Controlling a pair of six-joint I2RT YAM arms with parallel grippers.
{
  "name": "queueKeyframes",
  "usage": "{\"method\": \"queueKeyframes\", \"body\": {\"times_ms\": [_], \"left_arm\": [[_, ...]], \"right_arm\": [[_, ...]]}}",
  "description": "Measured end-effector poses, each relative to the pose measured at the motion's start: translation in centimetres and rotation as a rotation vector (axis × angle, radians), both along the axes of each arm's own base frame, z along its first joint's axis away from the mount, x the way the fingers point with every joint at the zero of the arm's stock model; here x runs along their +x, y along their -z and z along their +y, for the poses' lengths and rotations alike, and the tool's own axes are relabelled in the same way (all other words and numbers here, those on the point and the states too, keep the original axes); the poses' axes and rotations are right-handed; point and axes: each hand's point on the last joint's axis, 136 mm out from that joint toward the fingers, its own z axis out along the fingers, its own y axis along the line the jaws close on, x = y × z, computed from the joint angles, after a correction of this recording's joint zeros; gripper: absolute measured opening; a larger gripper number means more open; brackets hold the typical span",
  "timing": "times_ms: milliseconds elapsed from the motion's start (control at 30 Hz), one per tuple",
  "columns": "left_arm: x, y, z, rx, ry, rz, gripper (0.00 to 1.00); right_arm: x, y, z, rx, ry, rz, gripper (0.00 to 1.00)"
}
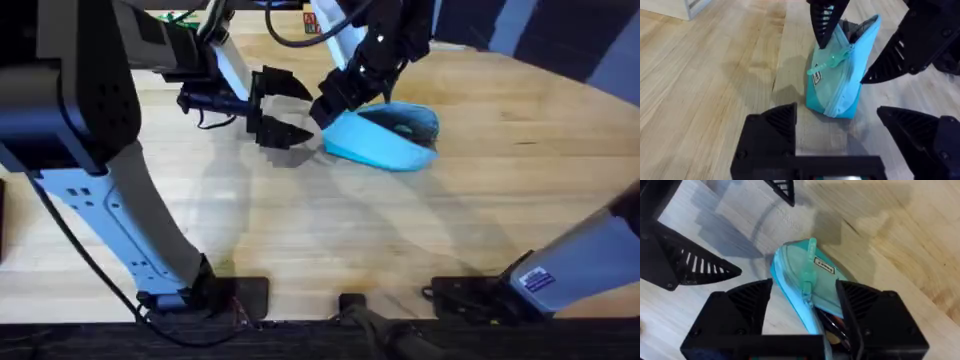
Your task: Unzip the bag, pick up the pens from the table one at a time and place them inside, then zip the bag closed.
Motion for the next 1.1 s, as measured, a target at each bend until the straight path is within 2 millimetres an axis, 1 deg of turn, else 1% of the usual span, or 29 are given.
{"method": "queueKeyframes", "body": {"times_ms": [133, 500, 733, 1033, 1100], "left_arm": [[0.00, 0.00, 0.00, 0.000, 0.000, 0.000, 0.993], [0.00, 0.00, 0.00, 0.000, 0.000, 0.000, 0.993], [0.00, 0.00, 0.00, 0.000, 0.000, 0.000, 0.993], [0.00, 0.00, 0.00, 0.000, 0.000, 0.000, 0.993], [0.00, 0.00, 0.00, 0.000, 0.000, 0.000, 0.993]], "right_arm": [[-0.30, 0.12, -0.21, -0.009, 0.000, 0.013, 0.767], [-0.30, 0.12, -0.20, -0.009, 0.000, 0.013, 0.521], [-0.30, 0.11, -0.20, -0.008, 0.000, 0.013, 0.470], [0.08, -0.06, 0.13, 0.006, -0.001, -0.003, 0.448], [0.05, -0.05, 0.12, 0.006, -0.001, -0.002, 0.428]]}}
